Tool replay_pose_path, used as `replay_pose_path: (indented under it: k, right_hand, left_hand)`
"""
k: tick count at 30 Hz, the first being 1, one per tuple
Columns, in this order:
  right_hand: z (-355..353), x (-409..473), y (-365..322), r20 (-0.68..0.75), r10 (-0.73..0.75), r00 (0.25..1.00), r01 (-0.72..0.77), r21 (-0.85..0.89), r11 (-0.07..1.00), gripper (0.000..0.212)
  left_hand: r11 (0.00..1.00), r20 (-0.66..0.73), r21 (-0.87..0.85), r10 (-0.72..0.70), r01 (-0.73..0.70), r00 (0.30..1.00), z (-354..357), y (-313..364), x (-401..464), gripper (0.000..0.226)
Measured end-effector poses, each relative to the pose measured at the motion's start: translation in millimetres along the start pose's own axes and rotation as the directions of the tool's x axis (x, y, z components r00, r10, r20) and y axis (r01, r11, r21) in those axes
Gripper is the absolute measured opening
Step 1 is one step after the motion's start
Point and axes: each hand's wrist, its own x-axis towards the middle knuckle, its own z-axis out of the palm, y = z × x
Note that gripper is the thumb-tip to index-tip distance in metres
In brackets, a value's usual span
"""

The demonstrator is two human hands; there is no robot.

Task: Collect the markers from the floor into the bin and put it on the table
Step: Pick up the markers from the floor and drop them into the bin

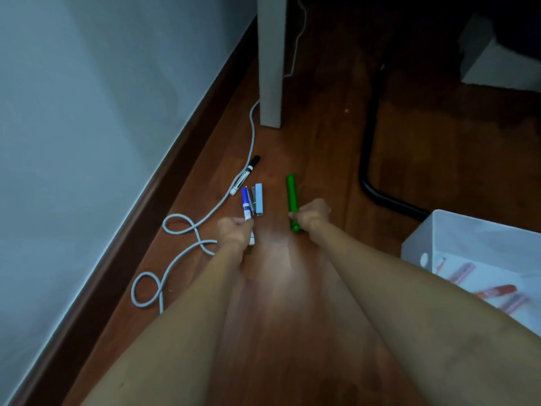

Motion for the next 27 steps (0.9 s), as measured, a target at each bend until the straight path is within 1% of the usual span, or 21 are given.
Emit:
replay_pose_path:
  k: [3,5,7,9,10,12,14,16,19,21,24,26,27]
  right_hand:
    - [-16,-4,-4,-0.013,0.006,1.0,-0.005,0.087,0.996,0.039]
    - [-35,-7,-11,-0.031,-0.008,0.999,0.012,0.138,0.99,0.037]
    - [-59,-9,-16,-0.041,-0.039,0.998,0.046,0.187,0.981,0.032]
    - [-85,-13,-19,-0.041,-0.079,0.996,0.085,0.211,0.974,0.026]
    - [-99,-17,-19,-0.059,-0.103,0.993,0.113,0.22,0.969,0.022]
    - [-130,-25,-16,-0.124,-0.137,0.983,0.164,0.239,0.957,0.013]
    - [-162,-31,-9,-0.173,-0.148,0.974,0.187,0.237,0.954,0.009]
    - [-192,-33,2,-0.201,-0.124,0.972,0.172,0.241,0.955,0.009]
    - [-231,-32,29,-0.245,-0.057,0.968,0.135,0.314,0.94,0.015]
    - [-248,-23,56,-0.266,-0.025,0.964,0.12,0.347,0.93,0.015]
    - [-266,-28,100,-0.303,0.051,0.952,0.088,0.426,0.9,0.022]
    - [-276,-55,114,-0.337,0.101,0.936,0.07,0.461,0.885,0.019]
    - [-280,-73,117,-0.351,0.126,0.928,0.062,0.478,0.876,0.016]
  left_hand:
    - [0.997,-0.034,-0.056,0.045,-0.047,0.998,-8,28,-6,0.014]
    - [0.994,-0.008,-0.057,0.096,-0.096,0.995,-7,51,-12,0.013]
    - [0.989,0.069,-0.07,0.133,-0.128,0.989,2,69,-20,0.016]
    - [0.987,0.156,-0.08,0.148,-0.136,0.977,18,83,-32,0.012]
    - [0.987,0.19,-0.075,0.157,-0.145,0.969,25,92,-43,0.008]
    - [0.982,0.253,-0.069,0.187,-0.175,0.949,42,106,-64,0.008]
    - [0.98,0.322,-0.055,0.201,-0.194,0.925,63,117,-84,0.007]
    - [0.976,0.382,-0.043,0.214,-0.214,0.899,83,124,-102,0.013]
    - [0.968,0.432,-0.045,0.242,-0.247,0.869,107,135,-129,0.016]
    - [0.961,0.472,-0.064,0.265,-0.268,0.841,122,144,-147,0.016]
    - [0.955,0.577,-0.079,0.278,-0.286,0.768,146,154,-179,0.008]
    - [0.949,0.648,-0.065,0.274,-0.308,0.71,160,161,-205,0.019]
    - [0.945,0.676,-0.052,0.271,-0.322,0.685,166,162,-218,0.017]
